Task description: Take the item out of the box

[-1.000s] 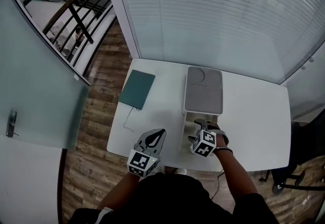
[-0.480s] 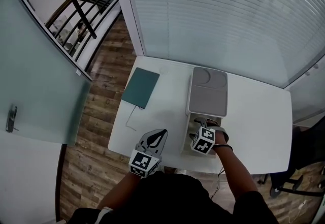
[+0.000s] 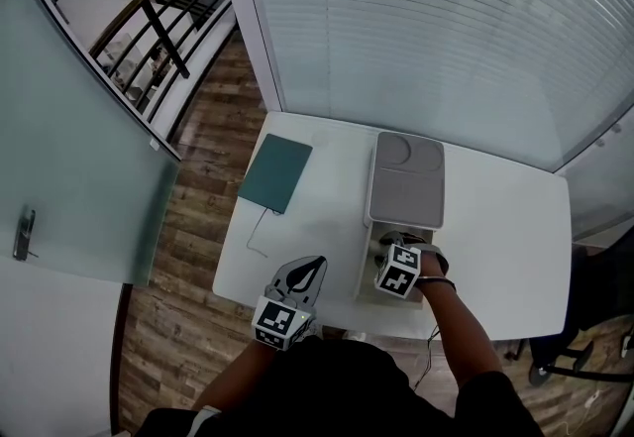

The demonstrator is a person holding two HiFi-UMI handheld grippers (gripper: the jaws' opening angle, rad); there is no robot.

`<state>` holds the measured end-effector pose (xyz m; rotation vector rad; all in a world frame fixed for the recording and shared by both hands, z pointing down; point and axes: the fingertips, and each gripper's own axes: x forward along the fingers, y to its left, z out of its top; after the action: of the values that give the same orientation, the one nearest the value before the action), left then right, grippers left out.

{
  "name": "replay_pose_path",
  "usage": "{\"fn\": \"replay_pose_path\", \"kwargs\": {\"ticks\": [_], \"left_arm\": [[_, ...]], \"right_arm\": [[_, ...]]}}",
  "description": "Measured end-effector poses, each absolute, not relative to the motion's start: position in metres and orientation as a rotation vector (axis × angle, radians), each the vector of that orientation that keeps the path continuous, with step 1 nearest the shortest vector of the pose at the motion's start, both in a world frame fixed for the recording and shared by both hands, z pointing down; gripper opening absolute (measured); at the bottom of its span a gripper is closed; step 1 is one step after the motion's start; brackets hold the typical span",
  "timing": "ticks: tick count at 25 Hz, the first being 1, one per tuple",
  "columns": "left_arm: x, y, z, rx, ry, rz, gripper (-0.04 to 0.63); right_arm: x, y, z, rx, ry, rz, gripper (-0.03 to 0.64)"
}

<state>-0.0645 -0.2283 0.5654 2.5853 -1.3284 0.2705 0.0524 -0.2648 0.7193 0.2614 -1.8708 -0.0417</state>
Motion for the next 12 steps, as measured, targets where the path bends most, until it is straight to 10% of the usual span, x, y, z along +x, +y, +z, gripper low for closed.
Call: {"fn": "replay_pose_path", "kwargs": {"ticks": [12], "left_arm": [[-0.065, -0.227, 0.559, 2.609, -1.323, 0.267, 0.012]], "right_arm": [[0.058, -0.269, 0.704, 0.350, -1.883, -0.115, 0.167]]}}
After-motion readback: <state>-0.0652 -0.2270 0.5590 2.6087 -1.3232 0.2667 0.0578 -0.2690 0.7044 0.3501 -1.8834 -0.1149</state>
